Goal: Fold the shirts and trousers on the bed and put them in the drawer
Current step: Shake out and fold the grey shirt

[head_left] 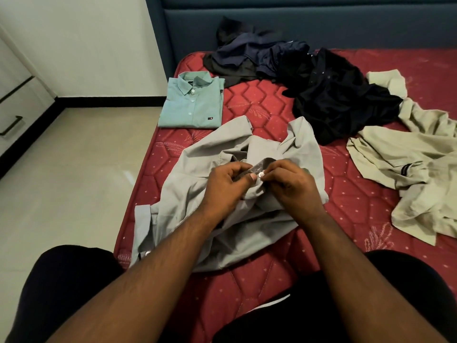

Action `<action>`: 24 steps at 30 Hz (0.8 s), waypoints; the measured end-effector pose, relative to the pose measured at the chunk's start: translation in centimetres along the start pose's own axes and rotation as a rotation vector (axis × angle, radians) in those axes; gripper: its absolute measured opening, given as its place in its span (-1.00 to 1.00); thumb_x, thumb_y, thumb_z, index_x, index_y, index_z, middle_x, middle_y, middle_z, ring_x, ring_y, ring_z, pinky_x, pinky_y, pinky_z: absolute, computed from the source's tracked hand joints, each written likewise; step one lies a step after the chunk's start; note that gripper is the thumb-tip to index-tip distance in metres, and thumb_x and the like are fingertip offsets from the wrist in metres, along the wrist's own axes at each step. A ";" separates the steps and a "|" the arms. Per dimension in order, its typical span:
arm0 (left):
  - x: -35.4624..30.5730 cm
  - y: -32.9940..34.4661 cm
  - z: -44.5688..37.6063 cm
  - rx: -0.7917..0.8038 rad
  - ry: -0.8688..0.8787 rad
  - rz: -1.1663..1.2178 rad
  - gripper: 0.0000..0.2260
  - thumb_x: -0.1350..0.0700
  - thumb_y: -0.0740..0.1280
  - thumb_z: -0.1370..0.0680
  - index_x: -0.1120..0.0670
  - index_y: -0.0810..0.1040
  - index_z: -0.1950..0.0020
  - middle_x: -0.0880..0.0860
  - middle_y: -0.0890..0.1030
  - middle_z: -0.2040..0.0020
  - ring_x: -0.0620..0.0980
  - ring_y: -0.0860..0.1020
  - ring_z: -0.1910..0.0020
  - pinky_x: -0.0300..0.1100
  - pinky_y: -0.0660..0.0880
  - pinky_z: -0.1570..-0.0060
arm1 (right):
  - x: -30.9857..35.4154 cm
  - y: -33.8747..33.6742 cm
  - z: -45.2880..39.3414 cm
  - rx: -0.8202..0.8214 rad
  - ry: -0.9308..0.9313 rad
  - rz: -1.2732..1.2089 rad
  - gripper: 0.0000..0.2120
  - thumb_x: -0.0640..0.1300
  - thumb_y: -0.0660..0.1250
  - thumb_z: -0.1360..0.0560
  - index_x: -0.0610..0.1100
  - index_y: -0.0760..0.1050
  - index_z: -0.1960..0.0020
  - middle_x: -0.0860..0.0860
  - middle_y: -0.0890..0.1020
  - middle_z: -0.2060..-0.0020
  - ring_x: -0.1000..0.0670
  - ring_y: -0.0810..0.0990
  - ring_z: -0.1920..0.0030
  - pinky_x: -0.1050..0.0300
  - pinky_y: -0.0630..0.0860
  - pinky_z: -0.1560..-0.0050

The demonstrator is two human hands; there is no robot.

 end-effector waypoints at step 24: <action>2.1 0.6 -0.1 0.162 -0.171 0.152 -0.85 0.26 0.48 -0.46 0.26 0.67 0.00 0.17 0.70 0.11 -0.03 0.60 0.14 -0.10 0.54 0.02 | 0.5 0.4 0.4 -0.019 0.007 0.147 -0.92 -0.17 0.38 -0.47 -0.16 0.63 0.13 -0.05 0.59 0.26 -0.09 0.58 0.25 -0.02 0.52 0.33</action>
Point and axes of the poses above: each hand's wrist, its own z-axis away from the middle knuckle, its own y-axis out of the palm, x = y × z, the point moved 10 cm from there along -z, towards the middle knuckle
